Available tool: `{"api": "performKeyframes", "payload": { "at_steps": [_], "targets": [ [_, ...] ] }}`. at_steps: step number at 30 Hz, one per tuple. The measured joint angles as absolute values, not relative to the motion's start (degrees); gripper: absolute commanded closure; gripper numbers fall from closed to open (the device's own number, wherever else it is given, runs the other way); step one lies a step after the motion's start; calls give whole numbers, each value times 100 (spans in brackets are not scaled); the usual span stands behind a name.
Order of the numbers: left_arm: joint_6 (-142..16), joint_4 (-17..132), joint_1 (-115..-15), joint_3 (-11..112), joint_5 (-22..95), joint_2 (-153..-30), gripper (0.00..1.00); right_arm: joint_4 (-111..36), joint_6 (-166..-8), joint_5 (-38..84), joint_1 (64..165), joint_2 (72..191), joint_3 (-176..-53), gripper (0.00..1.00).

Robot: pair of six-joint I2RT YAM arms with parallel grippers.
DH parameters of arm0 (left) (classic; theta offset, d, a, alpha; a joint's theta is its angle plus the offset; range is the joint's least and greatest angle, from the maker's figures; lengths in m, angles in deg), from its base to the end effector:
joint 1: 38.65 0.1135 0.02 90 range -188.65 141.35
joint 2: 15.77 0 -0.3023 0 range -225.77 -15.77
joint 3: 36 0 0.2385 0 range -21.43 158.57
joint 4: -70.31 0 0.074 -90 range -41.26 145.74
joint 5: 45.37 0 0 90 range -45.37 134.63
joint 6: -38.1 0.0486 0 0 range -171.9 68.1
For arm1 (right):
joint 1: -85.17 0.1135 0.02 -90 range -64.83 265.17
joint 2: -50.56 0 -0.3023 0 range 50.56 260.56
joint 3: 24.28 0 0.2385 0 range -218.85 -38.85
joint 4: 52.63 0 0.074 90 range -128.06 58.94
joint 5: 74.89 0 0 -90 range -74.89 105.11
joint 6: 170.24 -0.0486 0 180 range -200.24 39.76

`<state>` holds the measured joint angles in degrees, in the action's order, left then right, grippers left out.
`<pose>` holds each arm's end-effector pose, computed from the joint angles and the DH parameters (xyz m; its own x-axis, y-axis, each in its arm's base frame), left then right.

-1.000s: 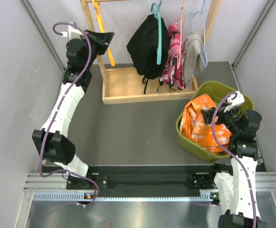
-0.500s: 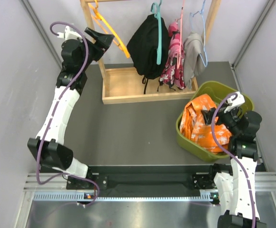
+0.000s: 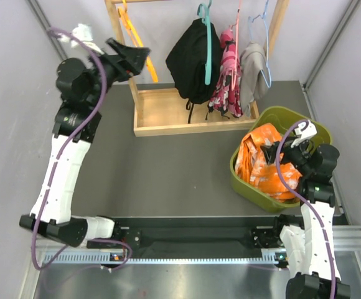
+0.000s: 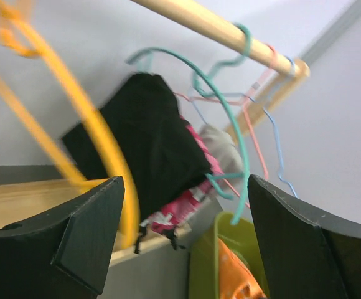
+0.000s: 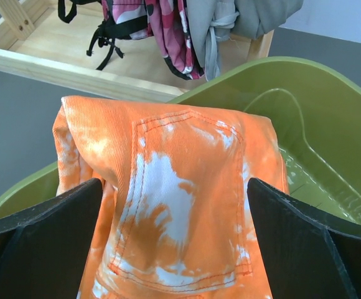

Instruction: Remove the trousers from the hanger

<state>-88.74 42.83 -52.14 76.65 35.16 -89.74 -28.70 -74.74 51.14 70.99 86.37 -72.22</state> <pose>0.2338 -0.0643 0.5768 -0.0809 -0.5888 -0.8042 0.4230 0.7103 -0.5626 0.1223 -0.0014 0.3173 -0.1628 -0.0388 -0.9859 -0.3775 0.9257 0.0259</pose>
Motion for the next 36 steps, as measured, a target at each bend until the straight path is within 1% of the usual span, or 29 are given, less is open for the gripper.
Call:
{"api": "performKeyframes", "payload": {
  "at_steps": [5,10,13,20,23,24,25,28,30,32,33,35,36],
  "targets": [
    [-8461,4261,-6196,8317,3286,-9768,15,-2924,-7491,5140,7095,8624,-7117,0],
    [-8000,3982,-7007,9366,3415,-10847,15,-2959,-7531,5145,7077,8501,-7001,0],
    [-7757,3765,-7228,9936,3736,-11337,15,-2955,-7539,5142,7073,8414,-6990,0],
    [-7405,3540,-7433,11127,4600,-12281,19,-2955,-7559,5142,7042,8285,-6990,0],
    [-7278,3501,-7553,11429,4917,-12587,23,-2955,-7590,5142,7036,8267,-6990,0],
    [-7248,3501,-7586,11460,5013,-12655,28,-2957,-7598,5142,7036,8250,-6990,0],
    [-7210,3503,-7612,11471,5111,-12705,30,-2955,-7603,5140,7034,8248,-6990,0],
    [-7066,3479,-7669,11495,5415,-12854,33,-2957,-7640,5142,7025,8241,-6990,0],
    [-6924,3466,-7682,11569,5671,-12978,37,-2957,-7651,5142,7023,8243,-6990,0],
    [-6717,3466,-7680,11637,5948,-13085,50,-2953,-7686,5142,7010,8243,-6990,0],
    [-6623,3461,-7680,11641,6069,-13112,58,-2953,-7690,5140,6999,8243,-6992,0],
    [-6402,3468,-7680,11650,6324,-13144,100,-2948,-7710,5142,6992,8243,-7003,0],
    [-6231,3472,-7682,11650,6414,-13153,100,-2948,-7732,5145,6990,8243,-7008,0]
  ]
}}
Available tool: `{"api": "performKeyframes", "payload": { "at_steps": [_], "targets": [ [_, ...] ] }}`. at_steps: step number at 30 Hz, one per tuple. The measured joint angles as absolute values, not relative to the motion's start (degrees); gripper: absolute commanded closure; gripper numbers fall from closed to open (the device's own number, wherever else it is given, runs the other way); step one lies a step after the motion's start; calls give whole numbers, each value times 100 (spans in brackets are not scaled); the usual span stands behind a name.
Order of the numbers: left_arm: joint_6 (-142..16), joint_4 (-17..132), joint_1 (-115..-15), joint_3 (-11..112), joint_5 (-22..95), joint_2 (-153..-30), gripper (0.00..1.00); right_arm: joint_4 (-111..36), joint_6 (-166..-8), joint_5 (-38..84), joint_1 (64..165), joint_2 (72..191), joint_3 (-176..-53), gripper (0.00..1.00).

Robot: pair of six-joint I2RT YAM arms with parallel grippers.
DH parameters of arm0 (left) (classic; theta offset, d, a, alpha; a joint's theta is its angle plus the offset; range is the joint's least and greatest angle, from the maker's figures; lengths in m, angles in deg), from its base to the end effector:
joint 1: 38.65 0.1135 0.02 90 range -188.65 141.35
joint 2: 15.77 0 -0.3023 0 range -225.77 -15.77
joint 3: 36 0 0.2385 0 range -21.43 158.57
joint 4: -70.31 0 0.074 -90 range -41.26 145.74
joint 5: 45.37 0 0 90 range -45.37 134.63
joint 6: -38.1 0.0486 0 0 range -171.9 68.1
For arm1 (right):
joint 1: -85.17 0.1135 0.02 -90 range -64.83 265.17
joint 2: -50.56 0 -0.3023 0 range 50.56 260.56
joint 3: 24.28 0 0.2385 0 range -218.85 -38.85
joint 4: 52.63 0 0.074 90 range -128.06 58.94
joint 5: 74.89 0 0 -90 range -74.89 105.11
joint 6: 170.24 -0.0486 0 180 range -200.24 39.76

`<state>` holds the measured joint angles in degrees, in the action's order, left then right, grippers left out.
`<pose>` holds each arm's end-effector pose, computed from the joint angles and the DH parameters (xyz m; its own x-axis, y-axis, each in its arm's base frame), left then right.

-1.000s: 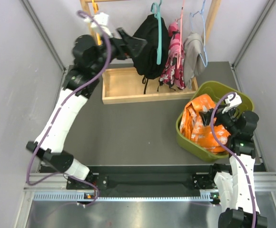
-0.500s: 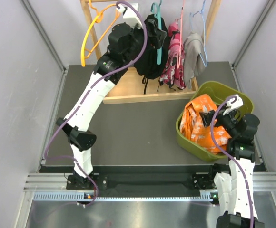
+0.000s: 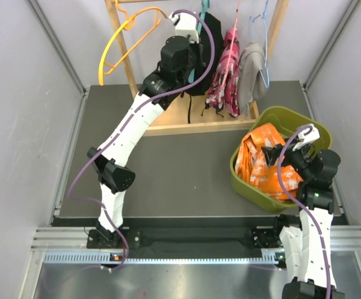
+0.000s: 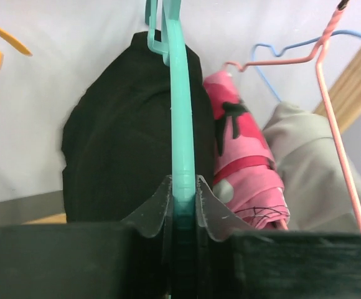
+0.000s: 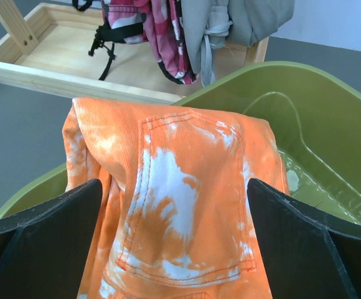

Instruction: Remove the trousers from the hanger

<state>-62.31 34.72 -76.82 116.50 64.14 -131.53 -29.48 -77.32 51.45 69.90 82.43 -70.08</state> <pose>0.3735 -0.2729 0.5308 -0.0423 -0.1834 -0.9821 0.3176 0.9296 -0.1872 0.1103 -0.0003 0.3124 -0.1364 -0.0053 -0.9906 -0.3595 0.9321 0.0445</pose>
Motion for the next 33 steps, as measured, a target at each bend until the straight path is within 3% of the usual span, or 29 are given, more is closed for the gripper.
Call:
{"api": "performKeyframes", "payload": {
  "at_steps": [21,33],
  "targets": [
    [-5383,3914,-7697,11567,6624,-12978,100,-2564,-7625,5776,6975,8246,-7644,0],
    [-5455,4115,-7665,10286,6549,-11582,100,-2461,-7115,6788,6972,8243,-7768,0]
  ]
}}
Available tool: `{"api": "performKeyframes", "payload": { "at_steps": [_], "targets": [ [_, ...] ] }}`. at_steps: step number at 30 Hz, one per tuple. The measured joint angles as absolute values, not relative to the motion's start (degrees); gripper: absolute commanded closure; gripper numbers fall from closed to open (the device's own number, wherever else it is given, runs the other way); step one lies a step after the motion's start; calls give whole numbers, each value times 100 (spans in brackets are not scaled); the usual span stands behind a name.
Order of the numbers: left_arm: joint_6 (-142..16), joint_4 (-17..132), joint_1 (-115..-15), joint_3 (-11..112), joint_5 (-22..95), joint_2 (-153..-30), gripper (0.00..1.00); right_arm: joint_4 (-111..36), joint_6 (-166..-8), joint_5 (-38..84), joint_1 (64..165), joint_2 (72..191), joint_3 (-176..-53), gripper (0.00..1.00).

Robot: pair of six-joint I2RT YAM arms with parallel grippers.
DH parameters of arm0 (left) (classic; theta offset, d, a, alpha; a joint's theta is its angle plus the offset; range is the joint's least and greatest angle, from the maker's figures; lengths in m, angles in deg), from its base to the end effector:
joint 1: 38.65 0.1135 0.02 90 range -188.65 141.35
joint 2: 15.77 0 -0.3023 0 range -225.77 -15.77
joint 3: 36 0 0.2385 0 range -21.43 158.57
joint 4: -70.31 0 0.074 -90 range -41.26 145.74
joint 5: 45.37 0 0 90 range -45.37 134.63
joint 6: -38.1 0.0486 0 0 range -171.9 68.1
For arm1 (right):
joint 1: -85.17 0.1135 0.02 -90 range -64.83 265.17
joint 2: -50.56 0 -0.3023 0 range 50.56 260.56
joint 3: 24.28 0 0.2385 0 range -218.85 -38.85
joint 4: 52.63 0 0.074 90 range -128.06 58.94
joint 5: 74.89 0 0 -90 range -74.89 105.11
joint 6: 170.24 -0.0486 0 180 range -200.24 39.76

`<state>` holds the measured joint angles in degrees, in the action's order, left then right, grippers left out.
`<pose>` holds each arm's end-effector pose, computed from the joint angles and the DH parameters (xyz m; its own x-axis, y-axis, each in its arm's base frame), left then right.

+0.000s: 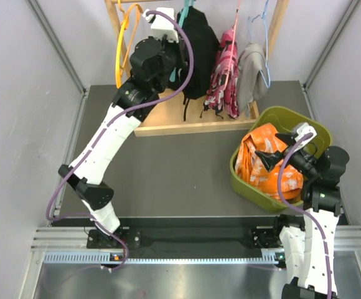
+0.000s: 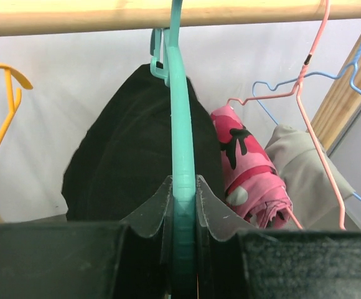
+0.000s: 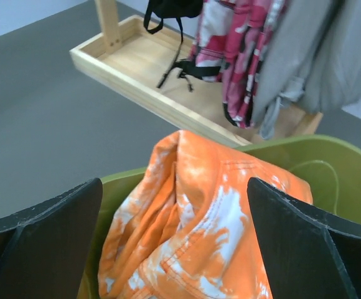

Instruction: Remove the trousers from the hanger

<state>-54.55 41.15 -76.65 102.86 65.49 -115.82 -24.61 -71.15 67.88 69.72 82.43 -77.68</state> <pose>0.3072 -0.2181 0.5807 0.1181 -0.1471 -0.9820 0.3045 0.9467 -0.1052 0.0950 0.0139 0.3490 -0.0126 -0.0957 -0.9953 -0.6110 0.7887 -0.0681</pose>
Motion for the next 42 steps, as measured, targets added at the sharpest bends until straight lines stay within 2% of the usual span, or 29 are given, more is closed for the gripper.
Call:
{"api": "performKeyframes", "payload": {
  "at_steps": [13,17,24,32,36,42],
  "targets": [
    [-5838,4185,-7658,8203,6257,-9553,100,-2297,-5623,8487,7108,8501,-7993,0],
    [-6039,4202,-7658,7532,6071,-8780,100,-1827,-4851,8285,7912,8897,-8417,0],
    [-6467,4146,-7658,6500,5760,-7776,100,-1449,-3765,7125,10393,9491,-8807,0],
    [-7213,4054,-7658,5176,5596,-6773,100,-3206,-3503,4563,13363,10416,-8802,0],
    [-7580,4023,-7658,4719,5566,-6402,100,-4664,-3430,3420,14225,11122,-8802,0],
    [-7906,3968,-7658,4354,5478,-6017,100,-6301,-3627,2128,14740,11926,-8811,0]
  ]
}}
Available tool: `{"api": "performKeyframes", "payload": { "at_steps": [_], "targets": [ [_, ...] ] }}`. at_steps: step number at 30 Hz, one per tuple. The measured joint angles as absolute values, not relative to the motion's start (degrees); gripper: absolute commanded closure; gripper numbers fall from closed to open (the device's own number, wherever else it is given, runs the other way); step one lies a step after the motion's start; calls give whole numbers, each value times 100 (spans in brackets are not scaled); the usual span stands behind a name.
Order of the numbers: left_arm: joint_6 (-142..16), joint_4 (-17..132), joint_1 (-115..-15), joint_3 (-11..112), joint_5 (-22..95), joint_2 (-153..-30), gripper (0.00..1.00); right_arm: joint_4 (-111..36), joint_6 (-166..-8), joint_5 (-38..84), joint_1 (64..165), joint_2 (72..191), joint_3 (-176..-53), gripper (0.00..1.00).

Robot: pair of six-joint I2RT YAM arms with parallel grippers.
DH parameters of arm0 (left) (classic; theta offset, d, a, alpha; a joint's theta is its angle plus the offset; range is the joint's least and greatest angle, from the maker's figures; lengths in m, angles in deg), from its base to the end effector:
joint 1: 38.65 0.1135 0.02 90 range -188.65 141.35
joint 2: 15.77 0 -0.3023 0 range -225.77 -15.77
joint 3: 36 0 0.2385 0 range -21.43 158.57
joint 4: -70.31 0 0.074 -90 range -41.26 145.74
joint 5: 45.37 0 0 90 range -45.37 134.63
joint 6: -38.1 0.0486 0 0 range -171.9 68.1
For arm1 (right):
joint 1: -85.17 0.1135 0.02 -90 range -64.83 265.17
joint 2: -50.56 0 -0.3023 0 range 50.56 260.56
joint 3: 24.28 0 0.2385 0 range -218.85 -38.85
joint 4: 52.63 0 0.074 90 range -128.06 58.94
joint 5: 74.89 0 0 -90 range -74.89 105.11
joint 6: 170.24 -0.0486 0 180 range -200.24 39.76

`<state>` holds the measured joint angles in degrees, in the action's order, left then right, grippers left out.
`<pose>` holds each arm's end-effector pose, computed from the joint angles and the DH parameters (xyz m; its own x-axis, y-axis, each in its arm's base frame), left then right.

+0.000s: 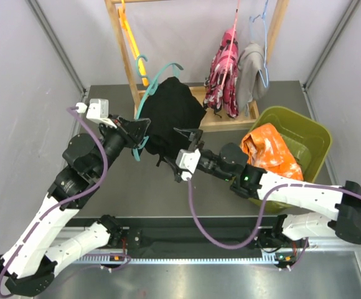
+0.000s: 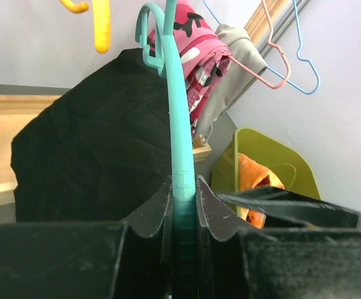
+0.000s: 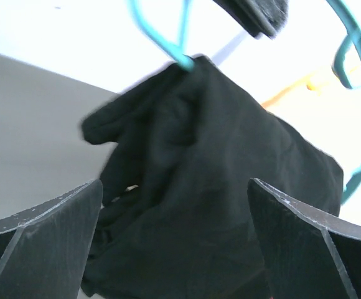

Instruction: Remove the trousers from the hanger

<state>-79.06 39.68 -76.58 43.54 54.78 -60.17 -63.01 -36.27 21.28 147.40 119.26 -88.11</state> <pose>0.1003 -0.0673 0.4719 -0.1578 -0.4467 -0.8807 0.4434 0.7648 -0.4674 0.1210 0.2410 0.3866 0.6776 -0.1947 -0.7092 -0.6379 0.3242 -0.6985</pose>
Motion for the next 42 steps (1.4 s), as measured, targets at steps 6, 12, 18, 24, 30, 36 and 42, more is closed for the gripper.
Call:
{"api": "performKeyframes", "payload": {
  "at_steps": [6,12,18,24,30,36,42],
  "targets": [
    [-8034,3899,-7658,4221,5345,-5807,100,-6891,-4090,1311,14804,12580,-9119,0],
    [-8078,3894,-7658,4037,5183,-5685,100,-6979,-4335,865,14804,13089,-9561,3],
    [-8080,3868,-7654,3921,5122,-5534,100,-6686,-4390,756,14668,13305,-9847,92],
    [-8065,3853,-7647,3777,5227,-5398,100,-5693,-4445,1387,14330,13312,-10385,100],
    [-8024,3953,-7654,3477,5408,-5269,100,-3951,-4451,2557,13781,13225,-11375,100],
    [-8024,4460,-7658,3154,5505,-5215,100,-2660,-4549,3055,13545,12973,-12352,100],
    [-8026,4878,-7686,3021,5496,-5215,100,-2118,-4882,3466,13361,12746,-12894,100]
  ]
}}
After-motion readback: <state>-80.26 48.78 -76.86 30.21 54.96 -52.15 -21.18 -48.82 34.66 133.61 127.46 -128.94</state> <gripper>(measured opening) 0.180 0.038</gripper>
